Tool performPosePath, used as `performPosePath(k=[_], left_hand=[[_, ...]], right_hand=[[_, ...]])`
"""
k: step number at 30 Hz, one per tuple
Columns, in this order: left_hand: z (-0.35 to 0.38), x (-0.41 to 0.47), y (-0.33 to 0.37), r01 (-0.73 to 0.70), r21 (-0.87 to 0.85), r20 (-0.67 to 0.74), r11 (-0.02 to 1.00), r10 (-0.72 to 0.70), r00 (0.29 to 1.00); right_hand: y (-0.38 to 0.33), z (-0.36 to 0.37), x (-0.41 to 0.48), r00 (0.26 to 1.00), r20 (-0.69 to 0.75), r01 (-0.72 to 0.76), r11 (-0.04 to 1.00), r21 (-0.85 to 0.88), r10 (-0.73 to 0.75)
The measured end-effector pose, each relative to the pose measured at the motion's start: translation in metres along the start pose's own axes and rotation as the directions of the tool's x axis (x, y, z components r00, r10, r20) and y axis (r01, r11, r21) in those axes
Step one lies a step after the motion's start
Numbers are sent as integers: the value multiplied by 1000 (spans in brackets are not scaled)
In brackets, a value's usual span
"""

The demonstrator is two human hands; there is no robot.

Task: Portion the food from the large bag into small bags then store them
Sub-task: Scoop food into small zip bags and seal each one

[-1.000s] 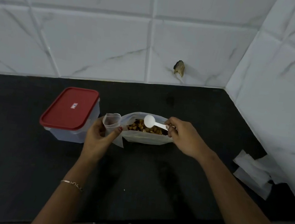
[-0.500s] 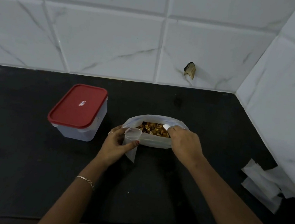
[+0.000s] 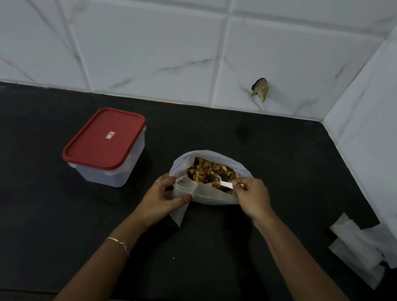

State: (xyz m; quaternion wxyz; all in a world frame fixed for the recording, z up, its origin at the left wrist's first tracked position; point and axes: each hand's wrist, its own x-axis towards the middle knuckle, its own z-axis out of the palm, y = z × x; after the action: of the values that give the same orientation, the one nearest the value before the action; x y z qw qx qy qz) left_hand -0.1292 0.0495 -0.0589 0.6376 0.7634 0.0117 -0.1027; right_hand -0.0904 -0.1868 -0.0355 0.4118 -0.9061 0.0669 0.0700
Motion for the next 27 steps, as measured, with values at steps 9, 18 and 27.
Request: performPosePath(k=[9,18,27], left_hand=[[10,1,-1,8,-88,69,996,-2,998],[14,-1,-4,-16,-105,109,994,28,994],[7,-14,0,-123,-18,-70,992,122,990]], right_hand=[[-4,16,-12,1000,26,7,999,-44,-6],[-16,16,-15,941,227,-326,856,401,252],[-17,7,-18,890,319,-454,682,572,326]])
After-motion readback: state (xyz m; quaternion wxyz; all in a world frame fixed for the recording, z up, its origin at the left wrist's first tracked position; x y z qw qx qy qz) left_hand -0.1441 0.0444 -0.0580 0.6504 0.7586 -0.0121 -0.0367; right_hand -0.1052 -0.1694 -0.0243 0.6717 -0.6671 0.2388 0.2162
